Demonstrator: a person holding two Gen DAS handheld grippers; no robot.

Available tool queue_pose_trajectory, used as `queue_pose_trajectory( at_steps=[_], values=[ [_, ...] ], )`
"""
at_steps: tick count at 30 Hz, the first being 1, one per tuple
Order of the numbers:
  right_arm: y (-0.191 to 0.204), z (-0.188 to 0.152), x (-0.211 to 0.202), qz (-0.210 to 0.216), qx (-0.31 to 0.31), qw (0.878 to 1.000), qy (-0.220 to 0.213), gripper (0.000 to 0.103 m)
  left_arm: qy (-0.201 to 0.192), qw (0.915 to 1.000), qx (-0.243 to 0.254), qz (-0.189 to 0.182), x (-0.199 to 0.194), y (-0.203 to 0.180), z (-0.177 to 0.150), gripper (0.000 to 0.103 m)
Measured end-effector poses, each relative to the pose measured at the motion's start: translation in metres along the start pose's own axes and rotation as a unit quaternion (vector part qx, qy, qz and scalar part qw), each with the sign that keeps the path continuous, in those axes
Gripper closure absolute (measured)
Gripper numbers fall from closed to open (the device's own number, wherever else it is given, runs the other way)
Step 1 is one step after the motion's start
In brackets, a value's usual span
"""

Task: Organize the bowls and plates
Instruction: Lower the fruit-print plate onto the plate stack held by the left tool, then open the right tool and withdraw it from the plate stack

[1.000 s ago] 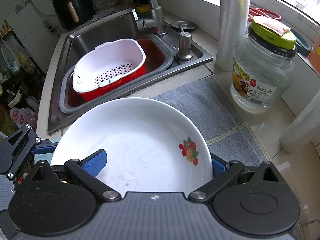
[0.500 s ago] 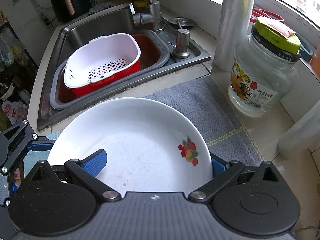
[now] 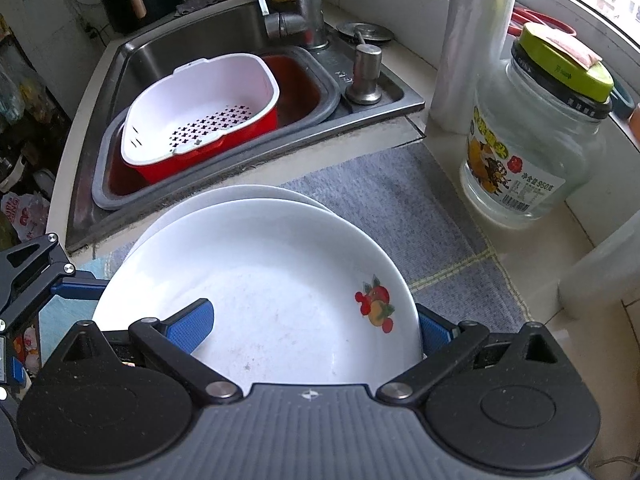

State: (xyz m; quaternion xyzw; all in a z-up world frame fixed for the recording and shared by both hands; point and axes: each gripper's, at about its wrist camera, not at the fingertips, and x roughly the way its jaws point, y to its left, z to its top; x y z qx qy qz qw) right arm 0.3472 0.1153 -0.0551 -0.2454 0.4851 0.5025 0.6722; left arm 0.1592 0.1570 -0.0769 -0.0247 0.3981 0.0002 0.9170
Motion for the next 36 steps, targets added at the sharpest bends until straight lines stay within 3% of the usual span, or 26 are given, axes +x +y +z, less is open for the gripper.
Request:
queue_pose_trajectory(
  at_steps=[36],
  values=[
    [0.0079,0.0015,0.0055,-0.011,-0.023,1.000,0.012,0.000,0.031,0.9995,-0.006,0.001,-0.0044,0.0020,0.0069,0.004]
  ],
)
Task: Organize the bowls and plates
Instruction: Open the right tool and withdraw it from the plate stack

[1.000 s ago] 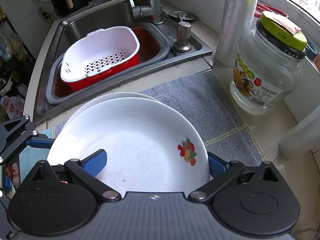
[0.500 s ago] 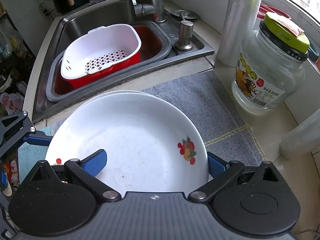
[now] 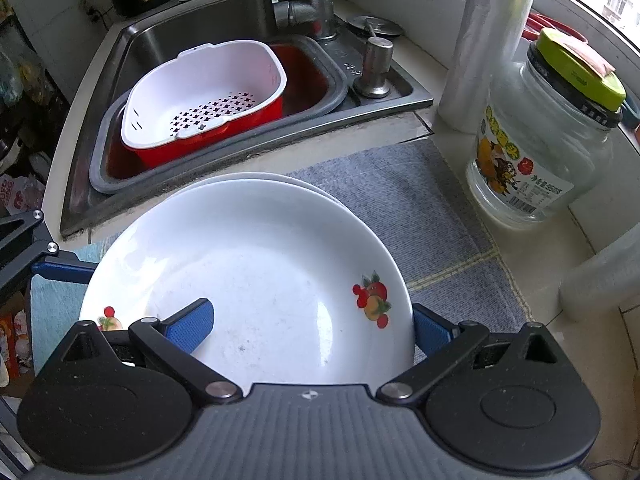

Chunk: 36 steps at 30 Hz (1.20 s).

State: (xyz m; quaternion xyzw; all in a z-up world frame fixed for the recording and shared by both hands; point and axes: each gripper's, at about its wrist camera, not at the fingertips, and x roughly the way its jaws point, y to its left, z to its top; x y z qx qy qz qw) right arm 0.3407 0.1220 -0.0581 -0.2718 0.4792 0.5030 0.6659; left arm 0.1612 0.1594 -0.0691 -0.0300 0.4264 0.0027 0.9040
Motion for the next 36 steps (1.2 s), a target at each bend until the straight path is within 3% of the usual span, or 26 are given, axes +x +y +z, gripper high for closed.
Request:
queue_pose_trajectory(
  at_steps=[36],
  values=[
    [0.0069,-0.0026,-0.0034,-0.007,-0.013,1.000,-0.005,0.000,0.016,0.9993,0.024,0.022,-0.0046,-0.0006,-0.0002,0.004]
  ],
)
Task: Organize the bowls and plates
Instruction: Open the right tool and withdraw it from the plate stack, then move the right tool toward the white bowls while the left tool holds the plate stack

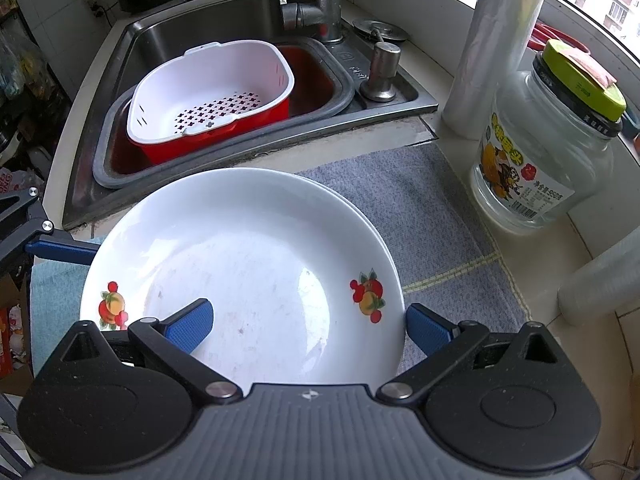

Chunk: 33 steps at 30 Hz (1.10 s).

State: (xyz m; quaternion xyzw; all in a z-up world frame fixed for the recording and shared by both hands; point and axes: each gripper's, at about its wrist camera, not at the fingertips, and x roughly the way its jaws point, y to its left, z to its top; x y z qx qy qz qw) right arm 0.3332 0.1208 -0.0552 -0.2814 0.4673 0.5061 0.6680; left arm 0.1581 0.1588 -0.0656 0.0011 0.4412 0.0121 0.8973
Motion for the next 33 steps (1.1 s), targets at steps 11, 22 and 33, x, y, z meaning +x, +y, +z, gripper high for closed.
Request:
queue_pose_trajectory(
  at_steps=[11,22,33],
  values=[
    [0.005,-0.008,-0.007,-0.006,-0.003,1.000,-0.003,0.000,-0.041,0.9986,0.025,0.023,-0.014,-0.001,0.000,0.004],
    [0.023,-0.034,-0.035,-0.063,-0.001,0.997,-0.053,0.000,-0.089,0.9953,0.000,0.038,-0.027,0.008,-0.015,0.003],
    [0.040,-0.063,-0.067,-0.106,0.087,0.983,-0.119,0.000,-0.151,0.9879,-0.003,0.036,-0.043,0.003,-0.014,0.001]
  ],
)
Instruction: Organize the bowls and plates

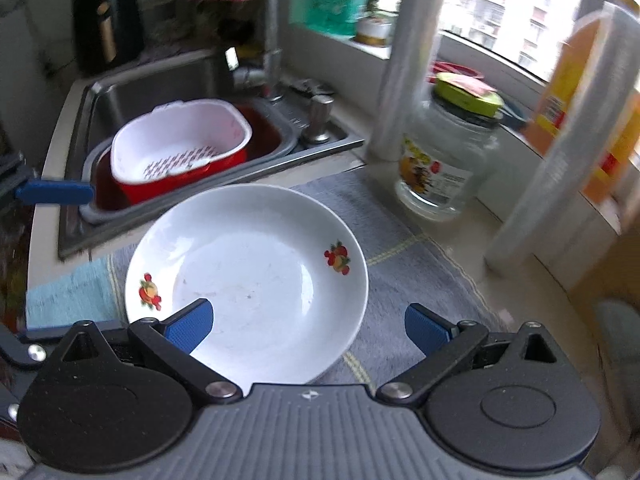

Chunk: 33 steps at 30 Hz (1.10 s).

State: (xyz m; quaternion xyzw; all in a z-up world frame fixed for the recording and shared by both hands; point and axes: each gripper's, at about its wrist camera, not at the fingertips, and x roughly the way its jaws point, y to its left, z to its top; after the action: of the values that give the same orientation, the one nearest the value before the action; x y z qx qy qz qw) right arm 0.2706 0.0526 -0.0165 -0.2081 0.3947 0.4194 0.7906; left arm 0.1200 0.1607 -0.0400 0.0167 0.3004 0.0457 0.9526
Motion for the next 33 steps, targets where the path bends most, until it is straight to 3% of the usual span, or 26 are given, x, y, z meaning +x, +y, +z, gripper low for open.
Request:
queue_pose_trajectory(
  at_steps=[12,19,28,33],
  values=[
    [0.004,-0.042,-0.044,-0.102,0.093,0.990,-0.040,0.000,-0.020,0.9995,0.004,-0.025,-0.001,-0.005,0.006,0.001],
    [-0.002,-0.078,-0.069,-0.168,0.143,0.974,-0.041,0.000,-0.032,0.9961,0.041,-0.072,0.011,-0.017,0.005,0.001],
    [-0.026,-0.140,-0.107,-0.211,0.209,0.954,-0.031,0.000,-0.021,0.9867,0.077,-0.142,0.019,-0.071,0.008,0.001],
    [-0.050,-0.179,-0.134,-0.230,0.236,0.943,-0.041,0.000,-0.009,0.9830,0.087,-0.162,0.022,-0.117,0.007,0.001]
  ],
)
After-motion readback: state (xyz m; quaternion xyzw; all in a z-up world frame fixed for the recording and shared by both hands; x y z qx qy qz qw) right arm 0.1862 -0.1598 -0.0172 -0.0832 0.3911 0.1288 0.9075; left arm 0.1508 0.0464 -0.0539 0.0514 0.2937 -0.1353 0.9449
